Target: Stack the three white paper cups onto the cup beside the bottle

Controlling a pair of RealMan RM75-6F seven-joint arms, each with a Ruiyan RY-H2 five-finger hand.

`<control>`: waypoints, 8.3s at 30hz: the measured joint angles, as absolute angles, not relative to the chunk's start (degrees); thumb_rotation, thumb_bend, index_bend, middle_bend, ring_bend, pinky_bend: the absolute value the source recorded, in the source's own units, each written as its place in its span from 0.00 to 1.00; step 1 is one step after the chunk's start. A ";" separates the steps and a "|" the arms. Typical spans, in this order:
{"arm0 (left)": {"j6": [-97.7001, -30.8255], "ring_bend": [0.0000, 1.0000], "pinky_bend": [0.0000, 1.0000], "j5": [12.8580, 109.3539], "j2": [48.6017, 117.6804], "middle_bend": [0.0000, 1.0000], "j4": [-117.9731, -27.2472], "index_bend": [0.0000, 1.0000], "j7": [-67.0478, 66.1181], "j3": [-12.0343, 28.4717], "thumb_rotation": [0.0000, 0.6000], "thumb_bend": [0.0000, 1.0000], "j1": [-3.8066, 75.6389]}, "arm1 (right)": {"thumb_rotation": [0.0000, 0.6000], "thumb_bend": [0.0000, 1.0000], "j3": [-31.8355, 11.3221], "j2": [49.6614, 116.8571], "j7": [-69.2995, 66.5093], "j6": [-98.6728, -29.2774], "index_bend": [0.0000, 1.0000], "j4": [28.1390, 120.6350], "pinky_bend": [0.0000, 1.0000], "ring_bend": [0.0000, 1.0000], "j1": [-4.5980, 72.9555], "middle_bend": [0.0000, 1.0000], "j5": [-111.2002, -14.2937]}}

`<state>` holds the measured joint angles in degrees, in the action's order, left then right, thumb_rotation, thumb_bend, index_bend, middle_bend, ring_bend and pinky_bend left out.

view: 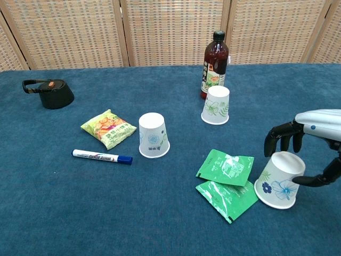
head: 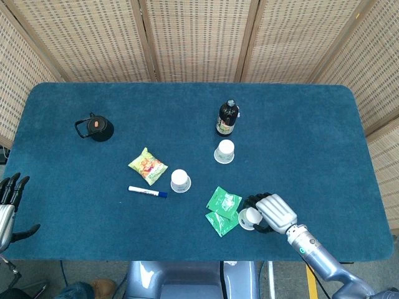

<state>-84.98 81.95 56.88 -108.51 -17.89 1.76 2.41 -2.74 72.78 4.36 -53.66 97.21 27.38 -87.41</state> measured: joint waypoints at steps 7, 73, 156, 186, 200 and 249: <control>-84.61 0.00 0.00 81.26 56.83 0.00 -108.45 0.00 -17.90 1.76 1.00 0.00 2.57 | 1.00 0.54 -2.41 73.10 5.03 -54.49 0.45 97.11 0.50 0.46 27.53 0.49 -86.87; -81.42 0.00 0.00 69.82 59.23 0.00 -106.93 0.00 -20.75 5.05 1.00 0.00 6.99 | 1.00 0.00 -14.92 74.25 22.93 -44.53 0.00 85.19 0.00 0.00 56.16 0.00 -52.71; -59.90 0.05 0.09 84.82 70.98 0.00 -92.10 0.09 -15.55 8.68 1.00 0.00 30.55 | 1.00 0.00 2.15 66.99 9.92 -87.47 0.00 92.74 0.00 0.00 16.85 0.00 -84.79; -37.91 0.37 0.38 78.16 92.34 0.33 -71.97 0.51 -13.46 12.73 1.00 0.00 57.04 | 1.00 0.00 -1.63 66.73 7.19 -87.41 0.00 91.44 0.00 0.00 12.44 0.00 -86.53; -39.25 0.40 0.40 72.93 90.91 0.36 -74.13 0.55 -18.05 17.31 1.00 0.01 62.01 | 1.00 0.00 -3.04 66.40 6.45 -86.75 0.00 91.95 0.00 0.00 11.56 0.00 -86.58; -36.70 0.00 0.18 47.40 102.69 0.00 -52.81 0.01 -23.42 23.51 1.00 0.00 84.61 | 1.00 0.00 -6.09 64.93 3.14 -85.63 0.00 91.87 0.00 0.00 9.71 0.00 -85.02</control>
